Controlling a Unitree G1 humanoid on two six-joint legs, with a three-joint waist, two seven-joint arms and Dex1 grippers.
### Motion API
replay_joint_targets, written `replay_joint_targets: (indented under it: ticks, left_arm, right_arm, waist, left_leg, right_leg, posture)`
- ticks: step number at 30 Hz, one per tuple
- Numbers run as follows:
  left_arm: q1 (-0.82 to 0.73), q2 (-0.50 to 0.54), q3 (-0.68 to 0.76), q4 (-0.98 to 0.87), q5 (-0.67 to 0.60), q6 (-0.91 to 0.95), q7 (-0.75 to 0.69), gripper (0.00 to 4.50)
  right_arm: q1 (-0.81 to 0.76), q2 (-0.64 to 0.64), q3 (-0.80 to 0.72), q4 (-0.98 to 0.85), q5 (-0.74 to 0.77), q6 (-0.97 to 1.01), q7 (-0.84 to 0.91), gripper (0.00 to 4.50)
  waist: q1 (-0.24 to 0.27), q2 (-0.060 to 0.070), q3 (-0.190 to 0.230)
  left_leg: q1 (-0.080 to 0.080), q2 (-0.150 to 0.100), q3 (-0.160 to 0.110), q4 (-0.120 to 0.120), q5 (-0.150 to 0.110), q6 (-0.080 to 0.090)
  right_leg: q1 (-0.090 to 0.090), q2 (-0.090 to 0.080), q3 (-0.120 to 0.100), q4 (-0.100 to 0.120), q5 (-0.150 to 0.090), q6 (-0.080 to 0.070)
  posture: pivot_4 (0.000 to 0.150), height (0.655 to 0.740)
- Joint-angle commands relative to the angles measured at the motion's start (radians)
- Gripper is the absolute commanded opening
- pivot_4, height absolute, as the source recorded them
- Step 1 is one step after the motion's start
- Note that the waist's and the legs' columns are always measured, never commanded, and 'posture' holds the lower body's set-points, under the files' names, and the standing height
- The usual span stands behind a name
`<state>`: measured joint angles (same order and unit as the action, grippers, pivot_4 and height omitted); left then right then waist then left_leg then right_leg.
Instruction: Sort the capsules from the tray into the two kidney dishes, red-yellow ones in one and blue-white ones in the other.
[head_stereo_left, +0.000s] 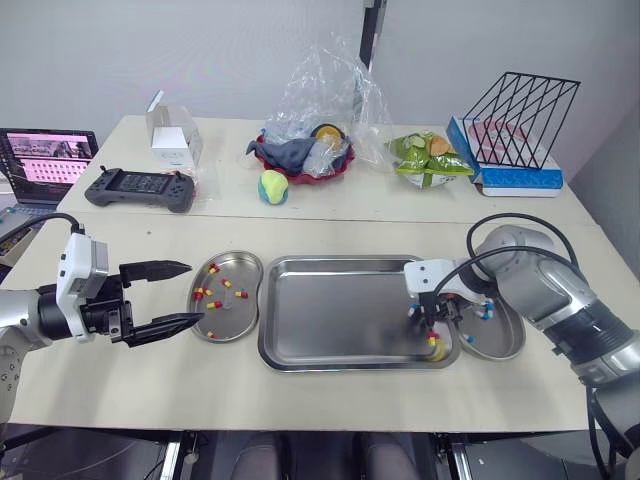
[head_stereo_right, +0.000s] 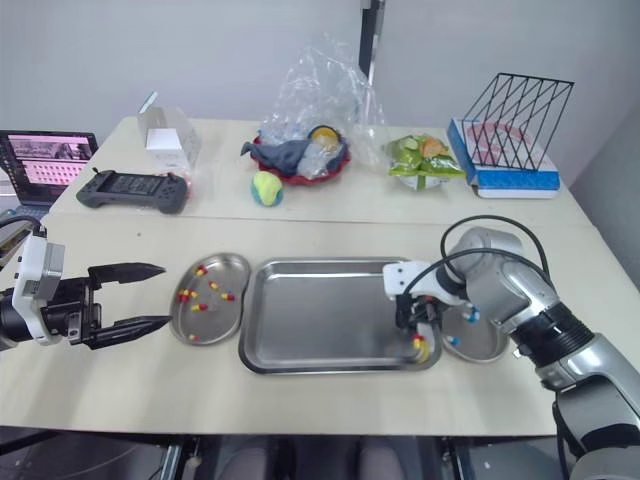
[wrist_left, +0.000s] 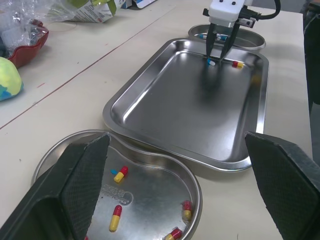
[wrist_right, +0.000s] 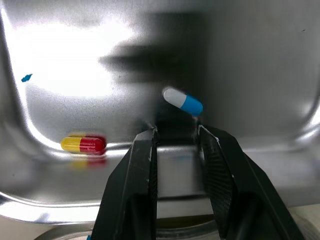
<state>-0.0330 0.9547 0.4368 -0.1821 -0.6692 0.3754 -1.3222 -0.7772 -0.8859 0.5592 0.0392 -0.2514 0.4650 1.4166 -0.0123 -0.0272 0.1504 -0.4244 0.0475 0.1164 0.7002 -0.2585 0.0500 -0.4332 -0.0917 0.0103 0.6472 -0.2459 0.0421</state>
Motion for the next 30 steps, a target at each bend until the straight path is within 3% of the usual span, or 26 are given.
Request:
replay_joint_targets:
  ticks: [1,20,25,30]
  left_arm:
    - [-0.013,0.008,0.017,-0.003,-0.006,-0.015,-0.003,4.5]
    - [-0.041,0.018,0.007,-0.009,-0.004,0.002,0.007,4.5]
    - [-0.047,0.021,0.006,-0.012,-0.004,0.007,0.011,4.5]
    - [-0.048,0.022,0.008,-0.018,-0.005,0.009,0.013,4.5]
  right_arm:
    - [-0.001,0.018,-0.042,-0.021,0.008,-0.014,-0.018,1.39]
    - [-0.018,0.08,-0.045,0.016,0.003,-0.045,-0.013,1.39]
    - [-0.022,0.094,-0.046,0.032,-0.003,-0.024,-0.017,0.06]
    - [-0.018,0.095,-0.057,0.02,0.002,0.006,-0.021,0.06]
  waist:
    - [0.0,0.0,0.0]
    - [0.0,0.0,0.0]
    - [0.0,0.0,0.0]
    - [0.001,0.0,0.0]
  left_leg:
    - [0.0,0.0,0.0,0.0,0.0,0.0]
    - [0.0,0.0,0.001,0.0,0.002,-0.003]
    - [0.001,0.0,0.001,0.0,0.002,-0.003]
    - [0.001,0.0,0.001,0.0,0.002,-0.003]
  right_leg:
    - [0.0,0.0,0.0,0.0,0.0,0.0]
    - [0.0,0.0,0.0,0.0,0.0,0.0]
    - [0.001,0.0,0.0,0.0,0.0,0.0]
    - [0.001,0.0,0.0,0.001,0.0,0.0]
  posture:
    - [0.15,0.7204]
    - [0.15,0.7204]
    - [0.15,0.7204]
    - [0.15,0.7204]
